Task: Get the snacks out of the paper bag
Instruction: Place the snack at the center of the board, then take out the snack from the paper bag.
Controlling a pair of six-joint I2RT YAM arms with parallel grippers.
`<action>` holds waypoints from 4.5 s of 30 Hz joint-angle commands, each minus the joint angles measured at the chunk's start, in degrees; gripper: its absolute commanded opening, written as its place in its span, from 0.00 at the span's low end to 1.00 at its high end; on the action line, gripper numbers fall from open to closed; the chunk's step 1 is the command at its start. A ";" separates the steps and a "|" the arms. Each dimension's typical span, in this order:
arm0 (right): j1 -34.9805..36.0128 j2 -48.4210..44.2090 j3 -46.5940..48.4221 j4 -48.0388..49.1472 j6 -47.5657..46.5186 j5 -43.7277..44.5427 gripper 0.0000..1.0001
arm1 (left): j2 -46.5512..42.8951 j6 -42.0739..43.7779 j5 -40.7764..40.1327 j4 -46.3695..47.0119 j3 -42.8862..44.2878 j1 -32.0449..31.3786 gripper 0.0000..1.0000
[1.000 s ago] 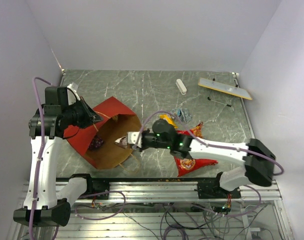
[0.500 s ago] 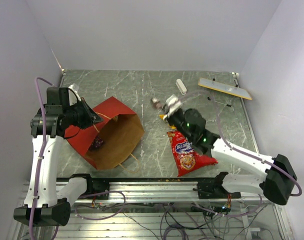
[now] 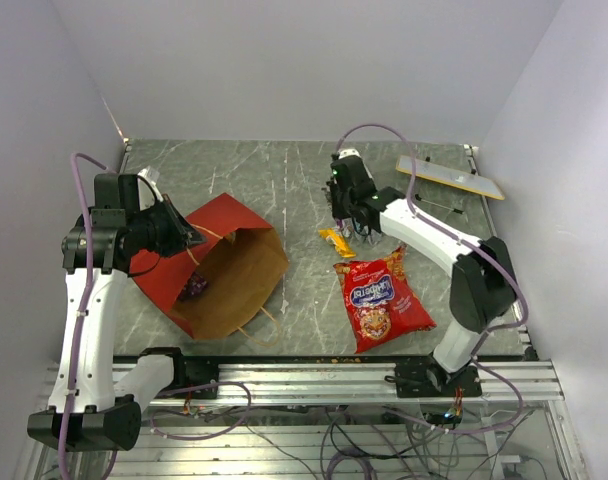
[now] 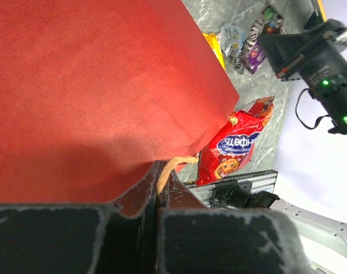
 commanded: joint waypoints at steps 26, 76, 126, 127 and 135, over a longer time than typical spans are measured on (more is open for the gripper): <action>0.36 11.02 8.01 -16.58 3.06 5.29 0.32 | -0.62 1.00 -0.45 -1.64 0.97 -0.15 0.07; 32.52 18.65 -15.17 74.27 -27.92 -33.37 0.68 | -0.52 1.89 1.56 -4.87 2.13 -0.15 0.07; 30.82 34.72 0.08 58.93 -38.38 -6.29 0.04 | 1.67 3.56 2.65 -6.84 1.19 -0.18 0.07; 30.75 33.19 -1.41 59.37 -38.58 -6.47 0.03 | 1.46 3.26 2.44 -6.36 0.94 -0.20 0.07; 30.91 23.65 -10.35 57.12 -35.21 -7.46 0.00 | -0.66 1.16 2.09 -3.58 -1.72 -0.21 0.07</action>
